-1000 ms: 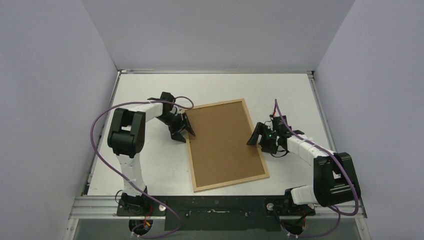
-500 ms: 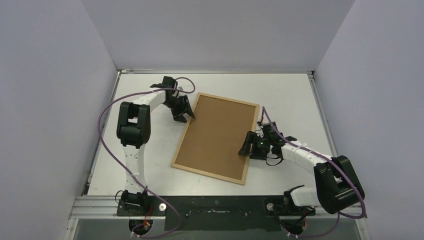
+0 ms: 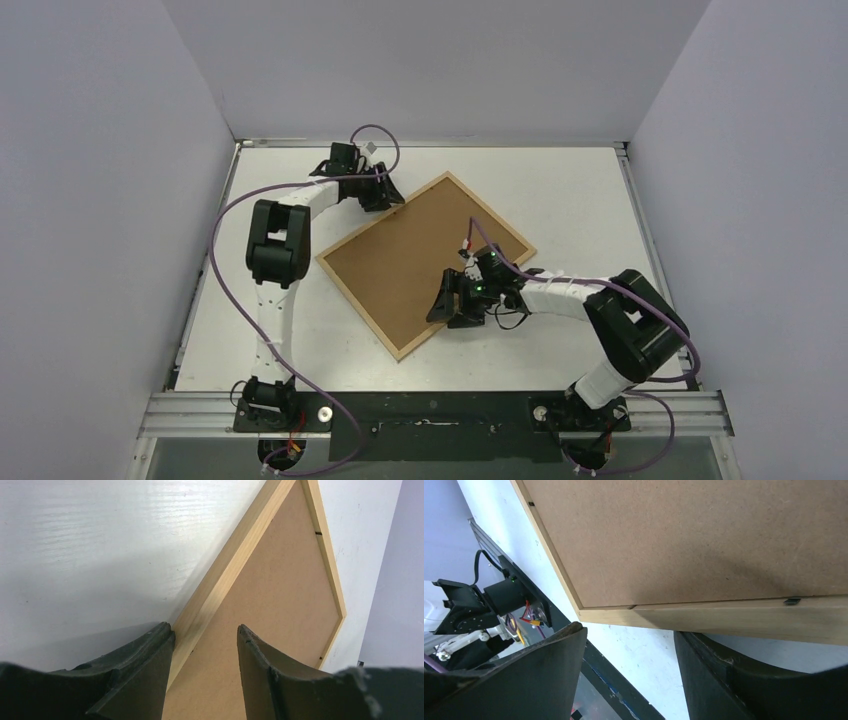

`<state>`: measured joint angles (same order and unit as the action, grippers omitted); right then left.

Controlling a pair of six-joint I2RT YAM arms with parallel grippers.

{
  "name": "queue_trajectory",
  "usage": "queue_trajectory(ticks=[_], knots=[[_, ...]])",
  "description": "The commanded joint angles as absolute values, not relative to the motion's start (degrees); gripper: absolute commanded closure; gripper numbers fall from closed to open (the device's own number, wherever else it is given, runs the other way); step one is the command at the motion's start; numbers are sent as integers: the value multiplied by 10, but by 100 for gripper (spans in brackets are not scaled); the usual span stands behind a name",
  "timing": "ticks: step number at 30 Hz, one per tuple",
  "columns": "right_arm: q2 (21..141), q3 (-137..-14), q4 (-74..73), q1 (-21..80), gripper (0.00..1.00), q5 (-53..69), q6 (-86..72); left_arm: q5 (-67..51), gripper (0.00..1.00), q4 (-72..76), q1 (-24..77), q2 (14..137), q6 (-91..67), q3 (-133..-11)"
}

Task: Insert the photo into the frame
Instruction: Adjust the photo frame at the center of the board.

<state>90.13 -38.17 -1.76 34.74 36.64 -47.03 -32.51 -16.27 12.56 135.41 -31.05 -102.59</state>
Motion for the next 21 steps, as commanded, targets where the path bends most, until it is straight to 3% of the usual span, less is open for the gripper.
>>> queue_trajectory(ticks=[1,6,11,16,21], knots=[[911,-377,10,363,33,246,-462,-349,51,-247,163,1358,-302,-992],[815,-392,-99,362,24,252,-406,-325,41,-290,135,1308,-283,-988],[808,-451,-89,364,22,311,-394,-295,32,-313,110,1246,-275,-969],[936,-568,-46,377,32,327,-405,-234,30,-326,77,1162,-281,-890],[1079,-726,-29,420,53,355,-412,-160,29,-341,37,1073,-302,-780]])
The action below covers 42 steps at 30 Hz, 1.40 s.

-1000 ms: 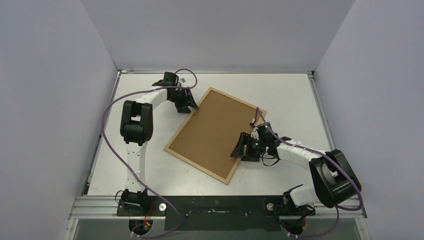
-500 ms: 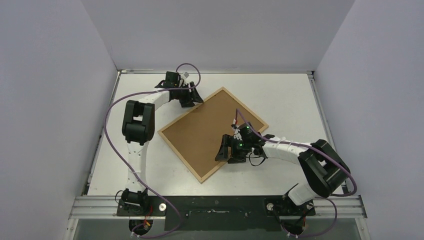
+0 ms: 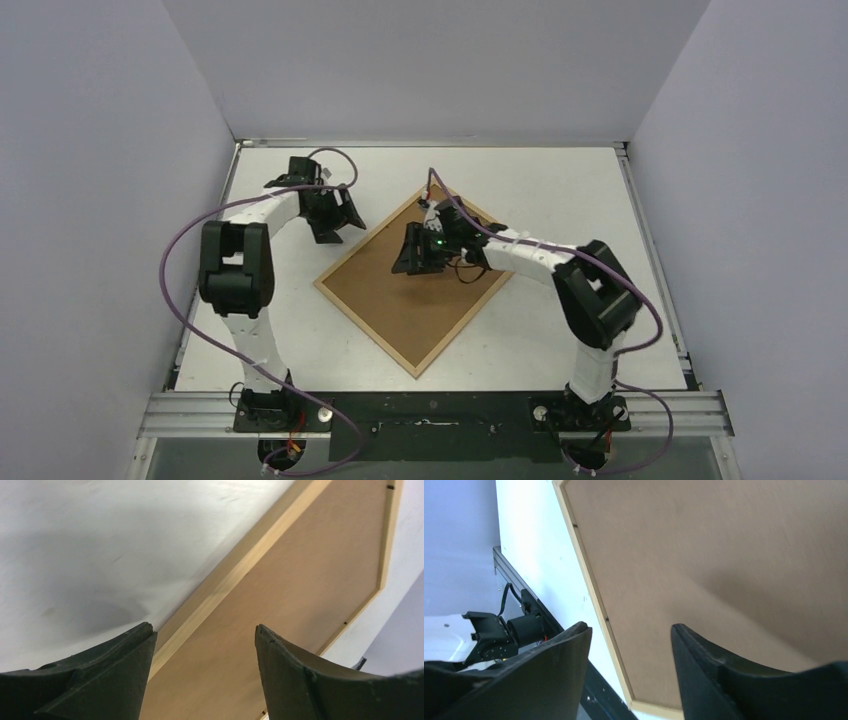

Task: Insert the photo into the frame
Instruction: Adjust the photo frame at the center of the board, then install the photo frame at the center of the board.

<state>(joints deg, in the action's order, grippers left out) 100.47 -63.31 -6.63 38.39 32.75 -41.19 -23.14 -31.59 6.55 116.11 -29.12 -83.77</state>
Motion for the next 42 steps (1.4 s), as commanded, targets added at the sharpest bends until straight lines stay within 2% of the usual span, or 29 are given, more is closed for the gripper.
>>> queue_trajectory(ticks=[1,4,12,16,19,26,42], knots=[[1102,-751,-27,430,57,358,-415,-154,29,-343,28,1054,-307,-756],[1158,-797,13,454,69,386,-439,-150,32,-346,9,1003,-317,-685],[1255,-849,176,494,87,452,-551,-134,53,-383,3,909,-330,-566],[1289,-854,239,497,91,462,-598,-118,62,-382,3,890,-340,-537],[1310,-858,272,498,92,461,-626,-100,65,-382,3,891,-345,-532],[1341,-877,269,505,95,441,-627,-78,75,-367,3,912,-356,-524],[1353,-899,135,513,97,393,-542,-80,82,-367,3,961,-354,-529]])
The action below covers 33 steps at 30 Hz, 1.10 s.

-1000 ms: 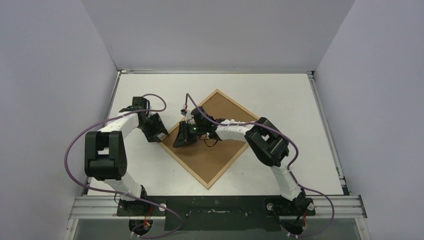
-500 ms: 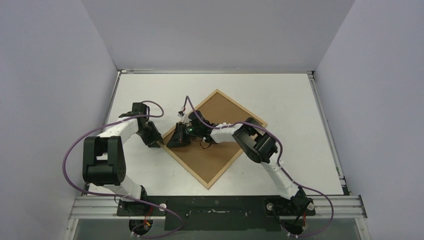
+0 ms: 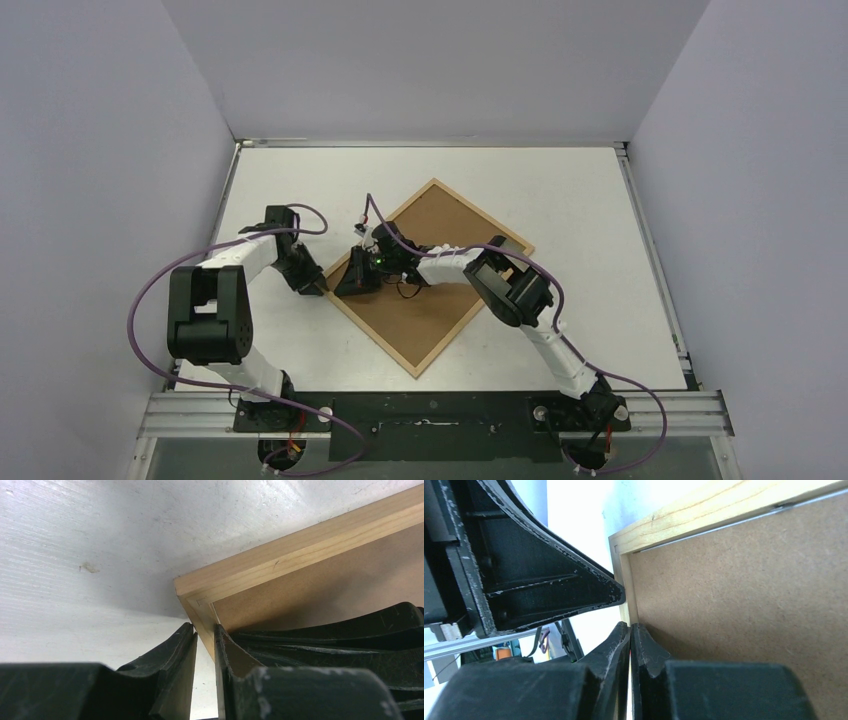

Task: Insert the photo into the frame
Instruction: Install the photo frame at the center of the board.

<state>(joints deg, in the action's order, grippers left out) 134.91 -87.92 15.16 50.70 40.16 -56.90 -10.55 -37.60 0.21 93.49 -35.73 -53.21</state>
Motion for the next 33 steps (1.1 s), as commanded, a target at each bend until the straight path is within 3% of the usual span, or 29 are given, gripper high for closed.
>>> queue_trajectory(ticks=[1,6,14,33], knots=[[1354,-898,133,512,97,393,-542,-81,82,-367,3,961,-354,-529],[1353,-891,149,512,97,398,-553,-83,82,-365,3,967,-352,-529],[1348,-862,305,502,98,414,-646,-88,83,-364,3,973,-347,-528],[1357,-868,177,509,99,407,-576,-91,84,-363,3,977,-350,-523]])
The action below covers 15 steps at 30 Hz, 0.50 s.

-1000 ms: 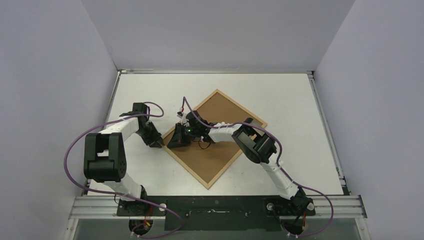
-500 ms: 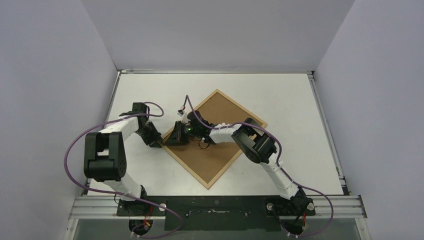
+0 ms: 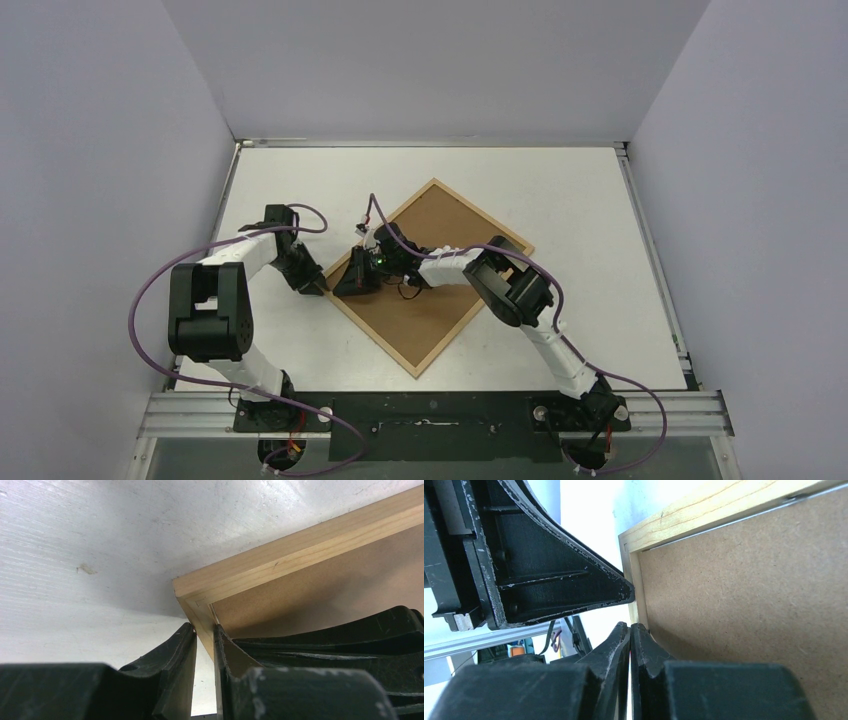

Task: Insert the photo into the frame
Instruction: Install the photo frame at the center of the board.

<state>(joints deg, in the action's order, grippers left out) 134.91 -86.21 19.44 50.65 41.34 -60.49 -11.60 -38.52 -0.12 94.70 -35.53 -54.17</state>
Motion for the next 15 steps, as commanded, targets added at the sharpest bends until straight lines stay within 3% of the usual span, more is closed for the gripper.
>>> queue_trajectory(ticks=[1,15], knots=[[1358,-868,173,510,99,403,-574,-92,84,-362,3,977,-350,-523],[1358,-879,83,514,100,374,-518,-96,84,-361,3,980,-353,-521]])
